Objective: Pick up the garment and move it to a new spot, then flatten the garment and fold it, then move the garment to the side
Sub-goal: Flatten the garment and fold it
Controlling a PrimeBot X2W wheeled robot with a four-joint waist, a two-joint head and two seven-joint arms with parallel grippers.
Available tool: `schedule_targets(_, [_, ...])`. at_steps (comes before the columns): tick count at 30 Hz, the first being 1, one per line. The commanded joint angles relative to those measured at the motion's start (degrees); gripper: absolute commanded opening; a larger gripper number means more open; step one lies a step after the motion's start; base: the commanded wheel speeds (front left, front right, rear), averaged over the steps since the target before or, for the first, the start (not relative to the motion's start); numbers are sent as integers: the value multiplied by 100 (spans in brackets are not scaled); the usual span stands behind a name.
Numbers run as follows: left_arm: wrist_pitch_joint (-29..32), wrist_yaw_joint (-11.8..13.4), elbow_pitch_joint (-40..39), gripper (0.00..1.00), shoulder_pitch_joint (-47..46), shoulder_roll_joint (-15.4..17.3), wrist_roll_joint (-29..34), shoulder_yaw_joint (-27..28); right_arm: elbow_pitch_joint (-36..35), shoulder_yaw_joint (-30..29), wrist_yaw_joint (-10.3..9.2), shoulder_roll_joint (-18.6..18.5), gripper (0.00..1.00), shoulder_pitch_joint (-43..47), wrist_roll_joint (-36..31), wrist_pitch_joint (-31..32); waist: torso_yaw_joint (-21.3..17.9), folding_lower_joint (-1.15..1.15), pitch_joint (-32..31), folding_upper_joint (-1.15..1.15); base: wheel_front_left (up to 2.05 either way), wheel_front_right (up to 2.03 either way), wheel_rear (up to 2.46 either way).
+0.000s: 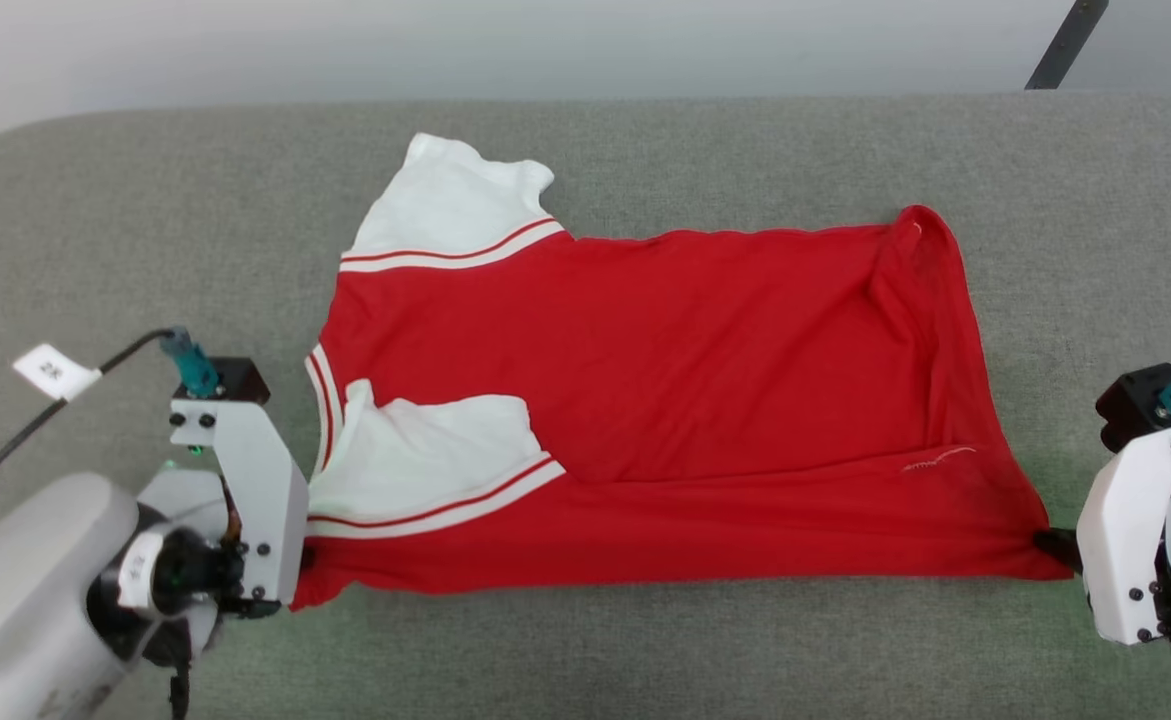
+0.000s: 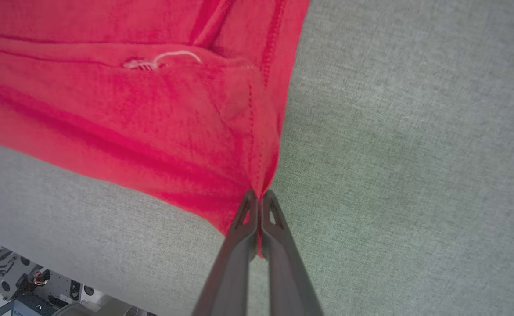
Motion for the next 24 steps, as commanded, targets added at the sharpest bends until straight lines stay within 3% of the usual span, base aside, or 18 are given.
schedule_targets(1, [-26, 45, -20, 0, 115, 40, -33, 2, -16, -58, -6, 15, 0, 101, -58, 9, -18, 0, 28, 0, 0, 0, 0])
schedule_targets(3, [-71, 58, -42, 0, 191, 5, -60, -2, -32, -83, -6, 81, 0, 154, -96, -7, -27, 0, 57, 0, 0, 0, 0])
schedule_targets(5, [-122, 48, -9, 14, 243, -49, -78, -9, -44, -71, -6, 134, 0, 193, -119, -24, -42, 0, 79, 0, 0, 0, 0])
schedule_targets(8, [-172, 27, 58, 48, 301, -109, -103, -14, -60, -58, -6, 223, 0, 242, -150, -51, -63, 0, 99, 0, 0, 0, 0])
schedule_targets(9, [-190, 18, 77, 58, 303, -121, -102, -12, -70, -73, -6, 244, 12, 245, -155, -58, -68, 0, 100, 0, 0, 0, 0])
schedule_targets(10, [-209, 7, 88, 76, 298, -133, -85, -15, -86, -80, -6, 251, 20, 234, -171, -82, -71, 0, 100, 0, 0, 0, 0])
schedule_targets(11, [-228, 0, 98, 100, 293, -146, -74, -12, -109, -81, -6, 258, 36, 234, -182, -91, -74, 0, 98, 0, 0, 0, 0])
schedule_targets(13, [-248, -2, 97, 100, 268, -152, -68, 2, -158, -101, -6, 271, 60, 260, -196, -109, -75, 0, 87, 0, 0, 0, 0])
schedule_targets(14, [-263, 2, 87, 100, 257, -149, -73, 21, -187, -119, -6, 274, 65, 274, -192, -128, -76, 0, 78, 0, 0, 0, 0])
schedule_targets(15, [-274, 4, 72, 100, 252, -141, -80, 32, -230, -137, -6, 276, 95, 282, -208, -150, -78, 0, 67, 0, 0, 0, 0])
schedule_targets(17, [-334, -11, 8, 100, 246, -101, -56, 62, -321, -173, -6, 274, 100, 330, -223, -196, -79, 0, 46, 0, 0, 0, 0])
schedule_targets(24, [-686, -99, -270, 100, 198, 31, 57, 228, -732, -426, -6, 357, 100, 499, -280, -493, -81, 0, -21, 0, 0, 0, 0])
